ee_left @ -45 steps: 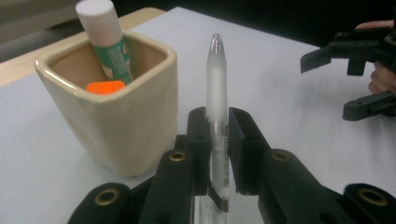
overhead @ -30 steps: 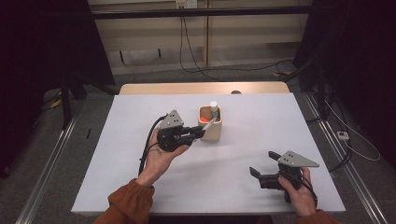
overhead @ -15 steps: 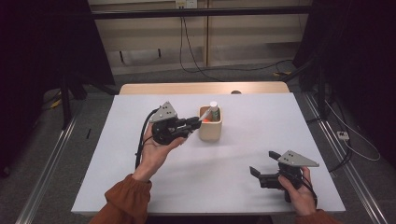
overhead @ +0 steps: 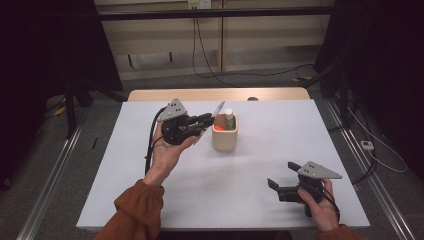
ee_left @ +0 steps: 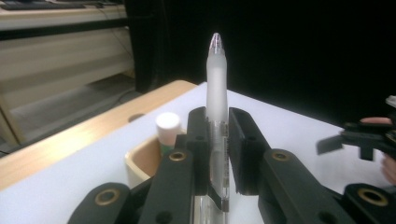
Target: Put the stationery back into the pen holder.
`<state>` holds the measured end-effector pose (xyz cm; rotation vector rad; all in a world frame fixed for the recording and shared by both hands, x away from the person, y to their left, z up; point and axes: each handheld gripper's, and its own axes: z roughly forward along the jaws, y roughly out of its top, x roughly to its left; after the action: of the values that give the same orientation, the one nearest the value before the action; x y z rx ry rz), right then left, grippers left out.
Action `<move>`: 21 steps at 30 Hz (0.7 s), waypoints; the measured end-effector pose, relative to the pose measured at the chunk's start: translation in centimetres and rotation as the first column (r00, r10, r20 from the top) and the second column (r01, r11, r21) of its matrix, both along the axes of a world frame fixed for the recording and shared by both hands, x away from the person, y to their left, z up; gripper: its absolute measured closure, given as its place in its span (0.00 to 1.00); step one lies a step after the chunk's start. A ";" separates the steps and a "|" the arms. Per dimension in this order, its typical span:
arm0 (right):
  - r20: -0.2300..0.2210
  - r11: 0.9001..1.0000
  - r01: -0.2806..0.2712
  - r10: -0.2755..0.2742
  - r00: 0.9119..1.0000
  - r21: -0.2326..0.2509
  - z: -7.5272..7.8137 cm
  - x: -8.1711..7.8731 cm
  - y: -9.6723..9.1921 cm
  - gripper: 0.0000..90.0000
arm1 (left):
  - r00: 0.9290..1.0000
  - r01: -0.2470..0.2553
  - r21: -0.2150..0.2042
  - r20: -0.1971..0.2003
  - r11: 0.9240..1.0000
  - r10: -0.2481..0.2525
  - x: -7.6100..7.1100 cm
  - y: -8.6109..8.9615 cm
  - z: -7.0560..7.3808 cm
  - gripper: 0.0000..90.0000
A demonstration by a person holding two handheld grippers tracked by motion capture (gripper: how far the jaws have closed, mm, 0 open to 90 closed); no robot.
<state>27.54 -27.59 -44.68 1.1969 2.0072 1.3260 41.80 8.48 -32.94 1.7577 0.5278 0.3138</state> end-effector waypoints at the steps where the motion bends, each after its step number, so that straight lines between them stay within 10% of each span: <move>1: -0.001 1.000 0.001 -0.001 1.000 0.000 0.0 0.0 0.0 0.05 | 1.000 -0.006 0.000 -0.005 1.000 0.006 0.2 -0.1 0.0 0.89; 21: 0.002 1.000 0.001 -0.001 1.000 0.001 0.0 -0.1 0.0 0.04 | 0.997 -0.079 -0.019 -0.014 0.997 0.079 3.2 -1.1 0.0 0.89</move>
<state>27.41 -27.57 -44.64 1.1966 2.0050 1.3274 45.00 7.35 -32.97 1.7241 0.6091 0.3513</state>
